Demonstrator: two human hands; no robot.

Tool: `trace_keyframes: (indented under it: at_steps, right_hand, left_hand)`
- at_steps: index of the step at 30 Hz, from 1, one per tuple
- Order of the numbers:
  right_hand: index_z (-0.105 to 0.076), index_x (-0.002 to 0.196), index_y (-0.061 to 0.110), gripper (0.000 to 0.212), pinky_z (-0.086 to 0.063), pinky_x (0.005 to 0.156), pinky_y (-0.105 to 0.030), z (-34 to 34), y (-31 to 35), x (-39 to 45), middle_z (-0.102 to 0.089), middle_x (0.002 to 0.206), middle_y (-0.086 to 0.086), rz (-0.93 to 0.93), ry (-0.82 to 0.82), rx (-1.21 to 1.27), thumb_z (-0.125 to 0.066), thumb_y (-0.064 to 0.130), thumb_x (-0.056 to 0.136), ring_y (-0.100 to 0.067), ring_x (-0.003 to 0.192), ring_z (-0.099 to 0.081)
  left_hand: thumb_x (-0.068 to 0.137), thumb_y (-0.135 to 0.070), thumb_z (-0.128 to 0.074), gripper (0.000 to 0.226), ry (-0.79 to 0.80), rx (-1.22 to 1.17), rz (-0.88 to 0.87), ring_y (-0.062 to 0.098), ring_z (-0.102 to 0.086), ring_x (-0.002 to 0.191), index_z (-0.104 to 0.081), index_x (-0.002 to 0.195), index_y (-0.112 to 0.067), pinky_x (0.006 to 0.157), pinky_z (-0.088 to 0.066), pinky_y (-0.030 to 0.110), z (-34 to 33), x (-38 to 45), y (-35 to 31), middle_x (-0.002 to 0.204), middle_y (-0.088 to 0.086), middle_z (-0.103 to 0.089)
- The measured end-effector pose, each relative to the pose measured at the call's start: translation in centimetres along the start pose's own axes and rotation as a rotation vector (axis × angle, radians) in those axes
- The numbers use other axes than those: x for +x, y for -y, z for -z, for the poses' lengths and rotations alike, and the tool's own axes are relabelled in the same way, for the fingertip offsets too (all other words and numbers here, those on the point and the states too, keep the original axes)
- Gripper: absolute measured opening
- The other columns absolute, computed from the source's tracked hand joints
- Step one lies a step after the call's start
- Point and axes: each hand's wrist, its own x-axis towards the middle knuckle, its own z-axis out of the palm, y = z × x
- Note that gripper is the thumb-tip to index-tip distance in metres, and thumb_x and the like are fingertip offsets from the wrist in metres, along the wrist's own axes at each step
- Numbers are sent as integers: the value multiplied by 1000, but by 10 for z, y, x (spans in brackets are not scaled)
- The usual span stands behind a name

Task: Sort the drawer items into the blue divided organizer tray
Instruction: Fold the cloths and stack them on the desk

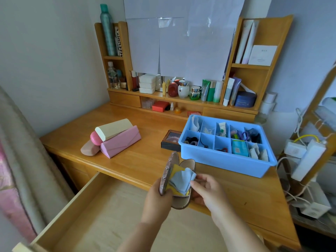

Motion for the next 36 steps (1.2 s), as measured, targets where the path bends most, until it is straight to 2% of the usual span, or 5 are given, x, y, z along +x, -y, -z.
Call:
trace_keyframes:
  at_steps: [4,8,24,30,36]
  right_hand:
    - [-60,104,18,26,-58,75,-41,15,9,-23,-74,90,-7,-73,91,152,-69,7,83,-26,79,-71]
    - [-62,97,8,15,-55,57,-31,31,20,-48,-73,82,-10,-143,197,146,-57,-2,86,-23,69,-69]
    - [-57,110,4,23,-56,54,-27,51,24,-45,-72,86,-9,-159,50,330,-63,12,90,-22,69,-70]
    - [-58,116,26,36,-39,64,-13,84,7,-20,-55,104,14,429,-427,-615,-70,25,82,-4,87,-55]
    - [-75,92,22,15,-39,80,-8,79,-1,5,-63,93,16,696,-73,-785,-71,12,81,0,91,-53]
  left_hand:
    - [78,-6,-52,30,119,-85,-77,10,-61,65,-66,93,-27,58,-50,22,10,-24,-8,76,-4,-67]
    - [88,5,-50,41,204,-34,-191,8,-65,93,-68,103,-29,81,-51,25,20,-43,-18,96,-7,-72]
    - [98,-16,-44,26,102,329,-316,13,-63,85,-65,102,-31,75,-53,30,-7,0,-49,88,-8,-68]
    - [99,-22,-45,21,303,503,-316,15,-63,90,-63,105,-29,81,-54,35,-24,55,-44,92,-8,-68]
    - [98,-20,-48,21,379,468,-291,16,-62,96,-64,112,-25,83,-53,35,-42,83,-35,100,-4,-68]
